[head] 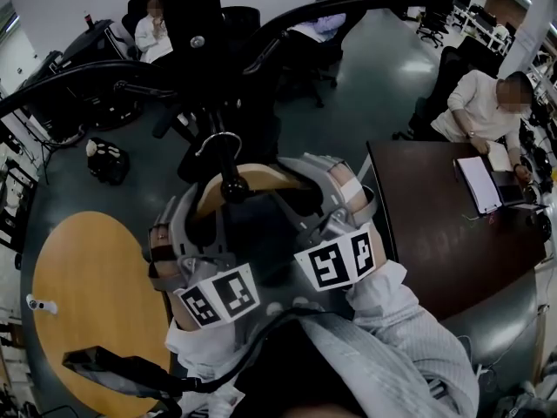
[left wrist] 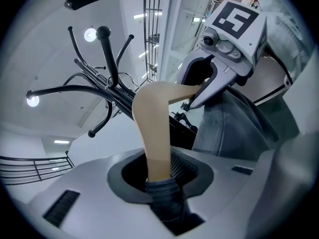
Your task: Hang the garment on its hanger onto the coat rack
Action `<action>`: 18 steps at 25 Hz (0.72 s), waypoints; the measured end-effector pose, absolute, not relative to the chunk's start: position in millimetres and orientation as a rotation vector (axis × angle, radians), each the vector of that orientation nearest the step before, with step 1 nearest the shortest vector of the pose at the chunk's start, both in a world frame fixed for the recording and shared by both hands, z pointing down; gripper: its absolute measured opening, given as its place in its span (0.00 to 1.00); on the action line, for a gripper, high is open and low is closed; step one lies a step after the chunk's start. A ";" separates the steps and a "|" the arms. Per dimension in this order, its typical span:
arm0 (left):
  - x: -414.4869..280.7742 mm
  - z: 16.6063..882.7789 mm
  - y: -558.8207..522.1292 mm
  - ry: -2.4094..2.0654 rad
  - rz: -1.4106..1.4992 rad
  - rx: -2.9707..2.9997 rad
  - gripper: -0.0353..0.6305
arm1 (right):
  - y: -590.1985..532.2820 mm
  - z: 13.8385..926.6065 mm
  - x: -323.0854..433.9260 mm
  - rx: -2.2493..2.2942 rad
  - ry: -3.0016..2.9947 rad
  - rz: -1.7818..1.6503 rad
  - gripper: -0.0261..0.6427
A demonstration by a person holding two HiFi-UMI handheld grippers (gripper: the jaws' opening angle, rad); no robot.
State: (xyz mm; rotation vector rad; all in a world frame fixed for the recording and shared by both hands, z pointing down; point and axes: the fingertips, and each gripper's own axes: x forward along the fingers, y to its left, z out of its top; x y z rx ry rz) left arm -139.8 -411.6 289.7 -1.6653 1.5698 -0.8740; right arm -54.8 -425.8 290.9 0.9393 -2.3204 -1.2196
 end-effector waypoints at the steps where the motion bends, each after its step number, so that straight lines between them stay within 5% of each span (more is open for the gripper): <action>1: -140.1 290.4 -408.5 1.573 -0.873 -1.666 0.19 | -422.1 291.4 -52.1 0.934 -2.323 -1.221 0.20; 18: -132.5 280.3 -350.8 1.675 -0.716 -1.559 0.21 | -389.0 295.4 -2.7 1.106 -2.553 -1.008 0.21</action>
